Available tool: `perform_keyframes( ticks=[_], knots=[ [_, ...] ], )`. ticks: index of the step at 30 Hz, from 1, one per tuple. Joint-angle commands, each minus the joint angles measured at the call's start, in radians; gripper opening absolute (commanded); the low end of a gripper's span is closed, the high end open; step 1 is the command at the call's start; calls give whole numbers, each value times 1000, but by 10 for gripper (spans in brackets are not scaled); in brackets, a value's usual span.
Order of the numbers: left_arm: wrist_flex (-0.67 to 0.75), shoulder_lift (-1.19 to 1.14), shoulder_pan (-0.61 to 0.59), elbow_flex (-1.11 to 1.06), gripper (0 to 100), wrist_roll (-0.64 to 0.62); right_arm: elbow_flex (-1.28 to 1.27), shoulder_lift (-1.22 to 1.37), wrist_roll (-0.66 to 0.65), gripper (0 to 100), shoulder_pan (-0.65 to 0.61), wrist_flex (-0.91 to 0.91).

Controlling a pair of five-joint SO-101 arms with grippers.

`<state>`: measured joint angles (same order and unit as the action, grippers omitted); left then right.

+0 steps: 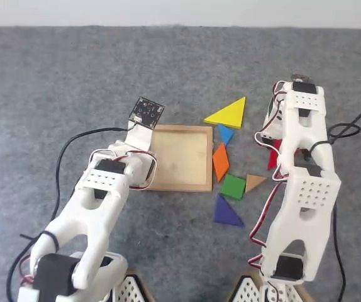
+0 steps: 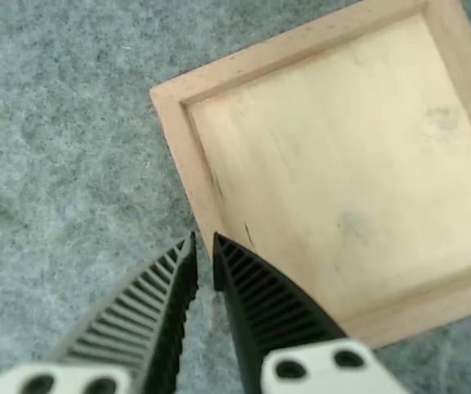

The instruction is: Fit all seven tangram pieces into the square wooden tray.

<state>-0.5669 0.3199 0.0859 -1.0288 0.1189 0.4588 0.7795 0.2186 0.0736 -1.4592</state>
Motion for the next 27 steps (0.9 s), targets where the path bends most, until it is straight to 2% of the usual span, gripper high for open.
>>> perform_keyframes(
  ticks=[1, 8, 15, 23, 27],
  knots=[
    [20, 48, -3, 5, 38, 15, 25, 4, 25, 376, -12, -24],
    [18, 48, -6, 5, 38, 14, 74, 27, 17, 363, -2, -28],
    [17, 48, -6, 5, 38, 14, 101, 44, -28, 180, -2, -45],
    [17, 48, -5, 5, 38, 15, 104, 44, -34, 216, -4, -47],
    [17, 48, -3, 5, 38, 15, 109, 27, -149, 263, 2, -50]
  ],
)
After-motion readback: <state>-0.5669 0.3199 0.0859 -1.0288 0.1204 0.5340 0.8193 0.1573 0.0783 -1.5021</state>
